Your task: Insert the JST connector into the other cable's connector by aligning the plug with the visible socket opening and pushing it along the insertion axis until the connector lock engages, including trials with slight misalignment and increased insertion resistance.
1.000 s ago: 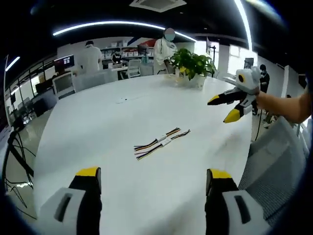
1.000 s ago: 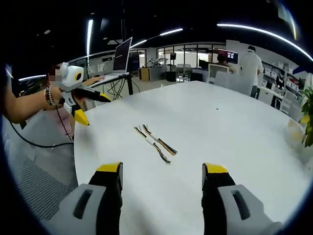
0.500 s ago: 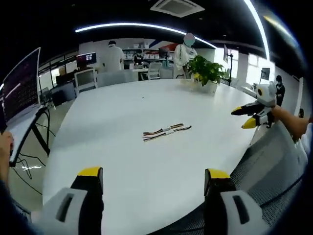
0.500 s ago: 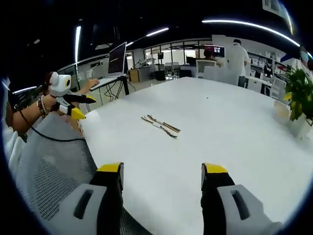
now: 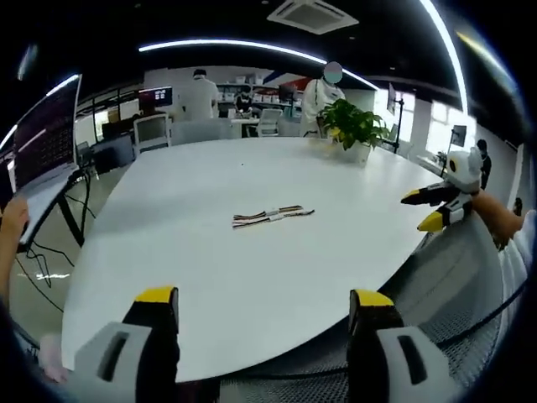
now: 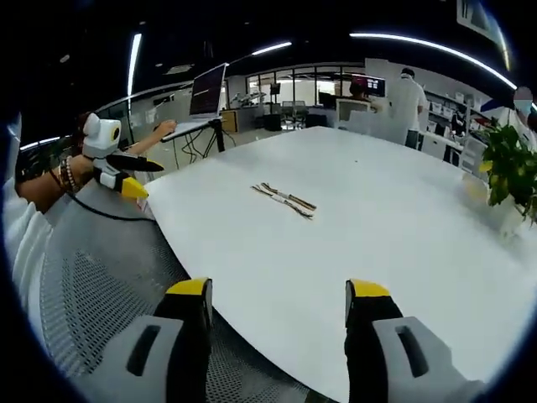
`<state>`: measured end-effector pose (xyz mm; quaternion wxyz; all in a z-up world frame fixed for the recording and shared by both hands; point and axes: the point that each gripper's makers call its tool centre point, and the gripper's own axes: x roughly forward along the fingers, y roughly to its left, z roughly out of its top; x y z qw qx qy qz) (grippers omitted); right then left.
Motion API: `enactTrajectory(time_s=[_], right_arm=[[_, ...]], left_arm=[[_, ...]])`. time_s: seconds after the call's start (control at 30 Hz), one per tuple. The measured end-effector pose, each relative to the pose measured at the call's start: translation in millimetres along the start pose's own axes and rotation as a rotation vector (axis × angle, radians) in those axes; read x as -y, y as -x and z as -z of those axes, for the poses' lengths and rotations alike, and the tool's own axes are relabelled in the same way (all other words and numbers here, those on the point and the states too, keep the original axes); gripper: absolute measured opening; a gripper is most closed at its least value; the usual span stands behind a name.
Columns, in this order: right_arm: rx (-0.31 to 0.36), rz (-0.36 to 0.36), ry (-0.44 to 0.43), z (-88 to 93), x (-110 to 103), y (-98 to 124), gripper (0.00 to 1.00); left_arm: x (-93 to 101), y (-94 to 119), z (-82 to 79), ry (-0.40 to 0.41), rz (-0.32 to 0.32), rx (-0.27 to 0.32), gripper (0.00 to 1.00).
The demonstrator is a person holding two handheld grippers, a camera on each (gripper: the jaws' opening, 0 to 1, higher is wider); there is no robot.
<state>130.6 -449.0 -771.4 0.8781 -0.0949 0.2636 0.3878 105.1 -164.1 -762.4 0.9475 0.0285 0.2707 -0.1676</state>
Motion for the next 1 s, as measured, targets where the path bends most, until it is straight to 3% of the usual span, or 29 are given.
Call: enactTrajectory(time_s=[0.03, 0.1, 0.37, 0.67, 1.0], right_arm=[[0.0, 0.005, -0.011, -0.3, 1.4, 0.4, 0.61], [0.022, 0.015, -0.025, -4.1, 3.6, 1.1, 0.62], [-0.003, 0.037, -0.014, 0.0, 5.2, 1.5, 0.61], [0.033, 0.053, -0.06, -2.2, 7.4, 3.6, 0.59], [0.024, 0.049, -0.065, -0.5, 6.7, 3.1, 0.58]], left_arm=[[-1.4, 0.6, -4.7, 0.025, -0.01, 0.026, 0.79], [-1.4, 0.9, -4.7, 0.014, -0.004, 0.024, 0.8], [4.1, -5.5, 3.6, 0.023, 0.007, 0.003, 0.79], [3.0, -5.0, 2.0, 0.048, 0.005, 0.026, 0.82], [3.7, -5.4, 2.2, 0.069, 0.007, 0.032, 0.84]])
